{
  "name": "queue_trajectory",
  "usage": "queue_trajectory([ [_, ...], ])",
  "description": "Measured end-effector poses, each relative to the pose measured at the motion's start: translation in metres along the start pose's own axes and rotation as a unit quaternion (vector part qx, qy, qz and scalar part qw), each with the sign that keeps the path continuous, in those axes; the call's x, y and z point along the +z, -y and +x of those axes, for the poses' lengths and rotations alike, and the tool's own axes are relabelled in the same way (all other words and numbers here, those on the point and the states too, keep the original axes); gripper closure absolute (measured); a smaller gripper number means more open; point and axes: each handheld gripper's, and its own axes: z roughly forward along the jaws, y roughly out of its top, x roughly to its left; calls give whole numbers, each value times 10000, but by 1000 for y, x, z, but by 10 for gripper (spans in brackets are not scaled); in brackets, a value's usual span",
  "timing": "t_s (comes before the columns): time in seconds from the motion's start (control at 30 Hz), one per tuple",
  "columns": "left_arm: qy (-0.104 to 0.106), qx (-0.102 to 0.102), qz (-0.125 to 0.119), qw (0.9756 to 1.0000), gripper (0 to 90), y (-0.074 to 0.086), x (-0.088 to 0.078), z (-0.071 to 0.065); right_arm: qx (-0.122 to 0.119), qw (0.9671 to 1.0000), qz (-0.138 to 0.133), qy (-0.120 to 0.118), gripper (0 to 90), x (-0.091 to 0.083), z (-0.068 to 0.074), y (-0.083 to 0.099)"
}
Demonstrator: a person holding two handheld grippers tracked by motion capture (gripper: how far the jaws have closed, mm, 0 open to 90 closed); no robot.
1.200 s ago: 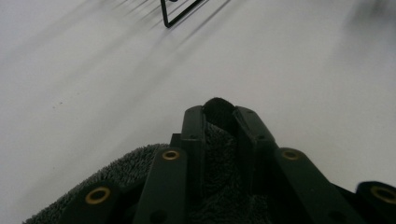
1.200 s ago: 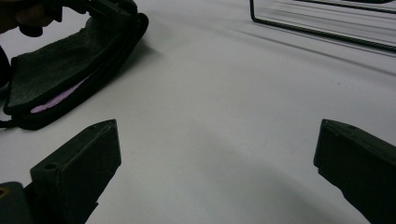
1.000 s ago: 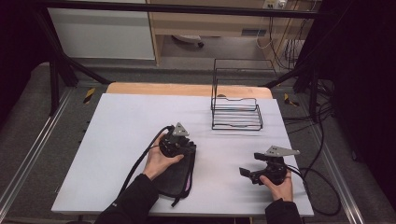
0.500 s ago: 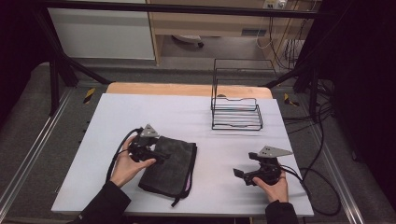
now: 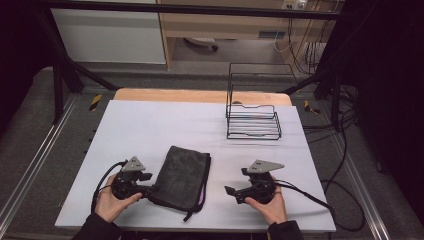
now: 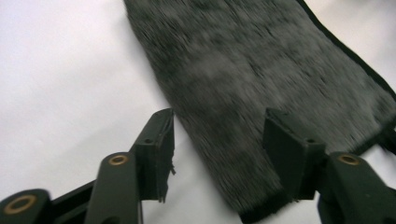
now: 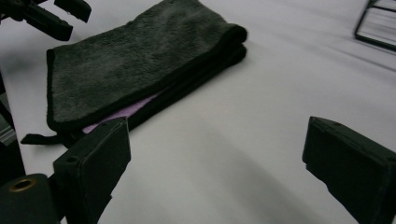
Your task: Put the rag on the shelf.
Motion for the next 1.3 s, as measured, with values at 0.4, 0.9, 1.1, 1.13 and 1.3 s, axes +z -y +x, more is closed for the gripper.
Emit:
queue_trajectory([
  [0.4,181,-130,135,9997,658,18,6,-8,1,9982,368,-484,350,45,53,5],
  [0.9,227,-309,163,9991,797,19,9,-12,-21,9987,431,-280,535,62,73,14],
  [1.1,233,-347,145,9990,827,19,9,-11,117,9983,478,-312,627,59,76,16],
  [1.13,235,-352,141,9990,830,19,9,-11,136,9983,478,-308,645,59,77,17],
  [1.3,245,-402,115,9988,835,20,9,-11,172,9983,447,-320,744,60,79,19],
])
